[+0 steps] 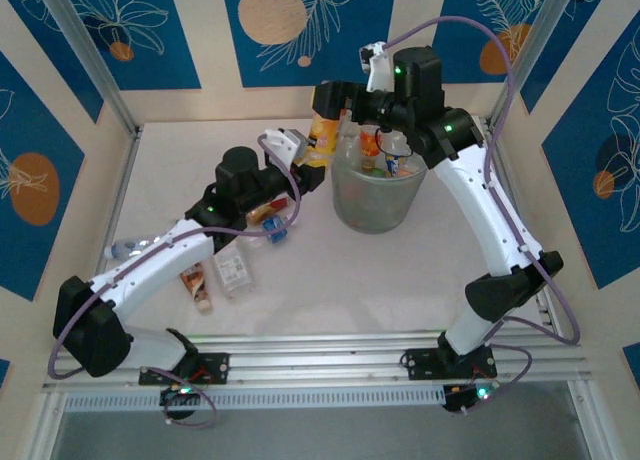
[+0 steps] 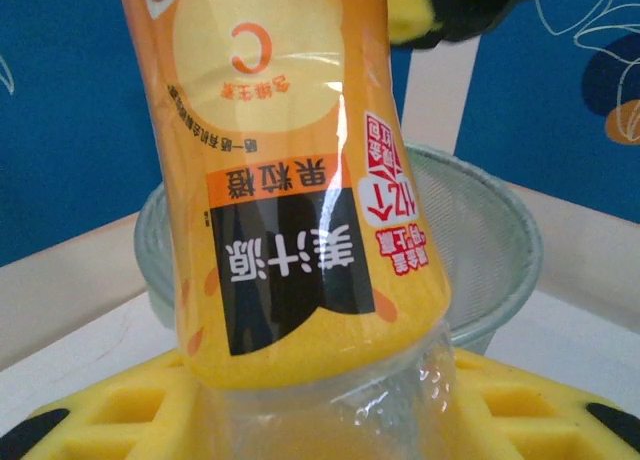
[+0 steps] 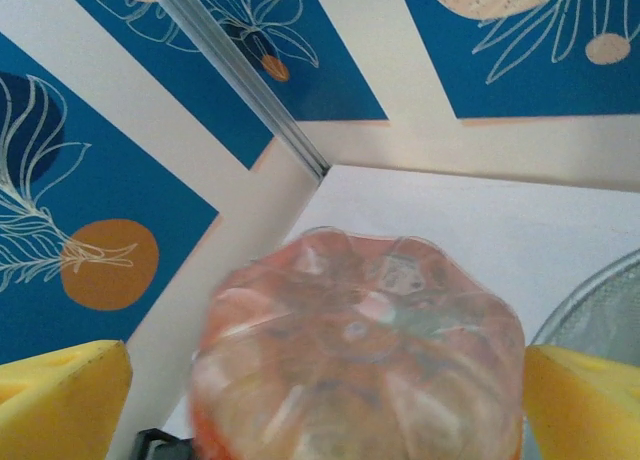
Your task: Put the plastic bottles in the bin
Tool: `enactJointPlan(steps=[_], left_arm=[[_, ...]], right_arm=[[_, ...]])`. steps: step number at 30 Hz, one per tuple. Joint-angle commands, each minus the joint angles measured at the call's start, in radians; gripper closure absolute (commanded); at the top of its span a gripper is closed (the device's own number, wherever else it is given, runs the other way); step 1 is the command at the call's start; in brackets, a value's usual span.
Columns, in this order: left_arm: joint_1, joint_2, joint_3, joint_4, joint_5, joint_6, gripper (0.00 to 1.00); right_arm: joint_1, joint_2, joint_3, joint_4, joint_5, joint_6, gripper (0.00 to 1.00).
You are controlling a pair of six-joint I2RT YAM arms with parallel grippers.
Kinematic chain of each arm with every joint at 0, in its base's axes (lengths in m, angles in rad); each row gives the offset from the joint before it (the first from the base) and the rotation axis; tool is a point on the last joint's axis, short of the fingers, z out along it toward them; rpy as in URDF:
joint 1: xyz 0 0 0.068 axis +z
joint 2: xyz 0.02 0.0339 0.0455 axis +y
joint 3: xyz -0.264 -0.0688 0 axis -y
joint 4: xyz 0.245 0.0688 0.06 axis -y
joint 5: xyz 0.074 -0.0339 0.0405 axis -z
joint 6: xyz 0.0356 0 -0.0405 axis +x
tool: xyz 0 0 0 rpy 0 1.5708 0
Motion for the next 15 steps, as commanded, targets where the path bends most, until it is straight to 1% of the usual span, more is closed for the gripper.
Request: enactJointPlan(steps=[1, 3, 5, 7, 8, 9, 12, 13, 14, 15], left_arm=[[-0.005, 0.000, 0.033, 0.058, 0.035, 0.032, 0.55], [-0.005, -0.006, 0.027, 0.063, 0.032, 0.037, 0.55], [-0.006, -0.008, 0.026, 0.067, 0.039, 0.042, 0.55], [-0.006, -0.001, 0.034, 0.067, 0.057, 0.049, 0.54], [-0.006, 0.003, 0.037, 0.067, 0.063, 0.050, 0.54], [-0.006, 0.009, 0.043, 0.067, 0.066, 0.049, 0.54], [-0.006, 0.023, 0.059, 0.066, 0.060, 0.043, 0.52], [-0.007, 0.025, 0.065, 0.065, 0.057, 0.041, 0.50], [-0.006, 0.025, 0.070, 0.065, 0.052, 0.041, 0.46], [-0.007, 0.026, 0.075, 0.063, 0.047, 0.041, 0.40]], right_arm=[[0.001, 0.000, 0.018, -0.034, 0.054, -0.020, 0.01], [0.001, -0.003, 0.010, -0.037, 0.075, -0.027, 0.01], [0.001, -0.004, 0.005, -0.034, 0.069, -0.034, 0.00], [0.001, -0.003, 0.005, -0.026, 0.034, -0.047, 0.05], [0.001, -0.003, 0.004, -0.020, 0.018, -0.054, 0.10], [0.003, -0.003, 0.004, -0.015, 0.006, -0.062, 0.17], [0.009, -0.010, 0.006, -0.012, 0.018, -0.087, 0.36], [0.010, -0.014, 0.006, -0.013, 0.032, -0.097, 0.42], [0.010, -0.018, 0.006, -0.013, 0.051, -0.108, 0.46], [0.012, -0.022, 0.007, -0.013, 0.072, -0.121, 0.50]])
